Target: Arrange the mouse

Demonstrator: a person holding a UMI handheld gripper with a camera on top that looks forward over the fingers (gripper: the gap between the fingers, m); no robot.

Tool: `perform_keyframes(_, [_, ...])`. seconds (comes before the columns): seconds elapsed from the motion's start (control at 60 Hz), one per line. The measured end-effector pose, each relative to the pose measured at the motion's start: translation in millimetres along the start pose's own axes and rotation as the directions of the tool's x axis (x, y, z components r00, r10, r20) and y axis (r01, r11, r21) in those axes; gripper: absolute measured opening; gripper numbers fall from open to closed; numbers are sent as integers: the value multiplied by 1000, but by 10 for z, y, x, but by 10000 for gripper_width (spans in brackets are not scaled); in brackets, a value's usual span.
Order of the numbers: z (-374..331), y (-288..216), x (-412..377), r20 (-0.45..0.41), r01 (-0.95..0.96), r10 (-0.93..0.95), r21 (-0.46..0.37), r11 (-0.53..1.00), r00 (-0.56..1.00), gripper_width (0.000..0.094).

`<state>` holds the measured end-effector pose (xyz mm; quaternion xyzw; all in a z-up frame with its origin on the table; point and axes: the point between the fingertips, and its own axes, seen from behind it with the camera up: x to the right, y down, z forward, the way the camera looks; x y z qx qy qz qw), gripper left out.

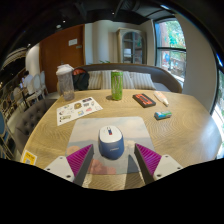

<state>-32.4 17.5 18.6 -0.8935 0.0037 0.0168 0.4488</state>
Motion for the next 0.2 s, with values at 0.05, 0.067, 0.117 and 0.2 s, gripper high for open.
perform_keyframes(0.05, [-173, 29, 25, 29, 14, -15, 17, 1000, 999, 853])
perform_keyframes(0.067, [-235, 47, 40, 38, 17, -18, 22, 1000, 999, 853])
perform_keyframes(0.117, [-412, 110, 117, 55, 22, -24, 35, 999, 998, 850])
perform_keyframes(0.2, [-682, 216, 335, 52, 16, -19, 62, 998, 998, 852])
